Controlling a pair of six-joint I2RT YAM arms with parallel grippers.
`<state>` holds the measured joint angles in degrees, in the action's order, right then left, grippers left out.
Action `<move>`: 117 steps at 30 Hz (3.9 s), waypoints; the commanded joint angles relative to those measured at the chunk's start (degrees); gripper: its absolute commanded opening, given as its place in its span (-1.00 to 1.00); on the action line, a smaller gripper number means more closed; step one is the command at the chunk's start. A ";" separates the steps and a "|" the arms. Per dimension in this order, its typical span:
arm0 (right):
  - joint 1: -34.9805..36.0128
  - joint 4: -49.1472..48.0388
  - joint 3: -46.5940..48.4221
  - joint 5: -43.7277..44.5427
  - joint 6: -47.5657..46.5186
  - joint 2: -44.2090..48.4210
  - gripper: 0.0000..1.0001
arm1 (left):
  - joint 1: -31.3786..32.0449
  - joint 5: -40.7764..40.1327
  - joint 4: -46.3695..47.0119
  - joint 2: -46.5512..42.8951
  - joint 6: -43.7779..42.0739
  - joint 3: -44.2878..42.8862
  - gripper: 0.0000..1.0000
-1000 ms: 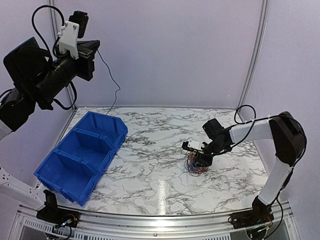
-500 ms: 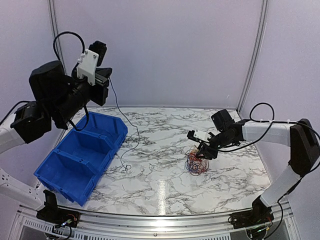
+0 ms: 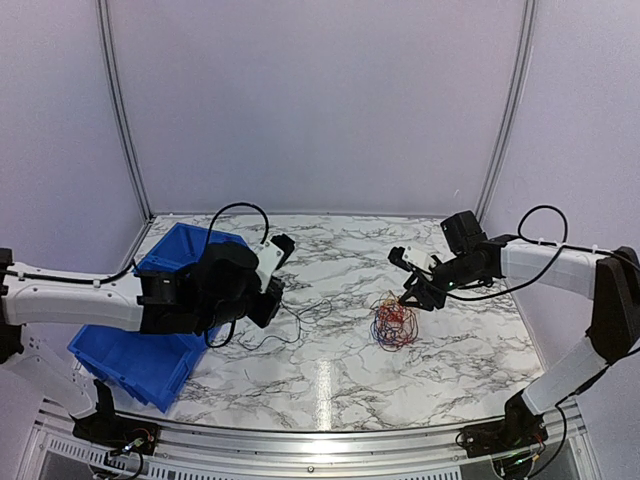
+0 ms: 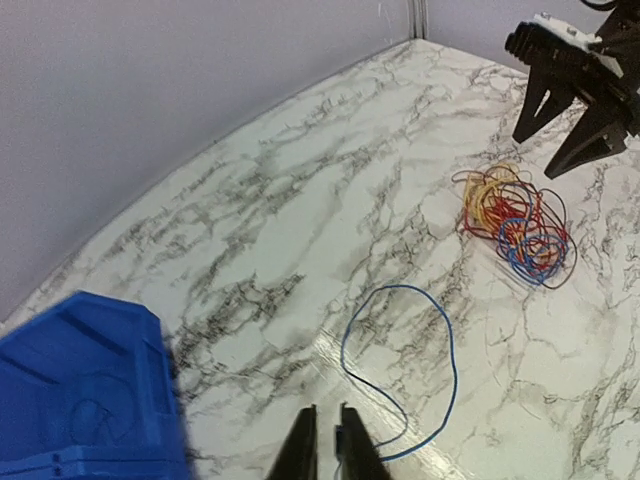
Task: Untangle the cables
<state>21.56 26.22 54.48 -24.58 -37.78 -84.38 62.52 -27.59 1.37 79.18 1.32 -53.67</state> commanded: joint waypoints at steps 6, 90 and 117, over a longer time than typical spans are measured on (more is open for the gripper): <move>-0.13 0.60 -0.07 -1.04 -0.63 -1.31 -0.01 | -0.30 12.83 -9.11 9.67 11.19 -3.90 0.04; 0.89 1.16 -0.47 0.28 -2.70 -4.30 -0.02 | -41.77 24.48 -16.92 4.36 -14.06 -19.92 -1.00; 1.64 1.55 -0.42 0.94 -3.18 -5.81 -0.02 | -43.47 20.87 -18.16 8.67 -17.53 -10.32 -1.00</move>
<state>22.52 27.16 53.74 -23.99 -40.58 -89.47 19.62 -0.40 -16.62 87.70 -17.30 -64.42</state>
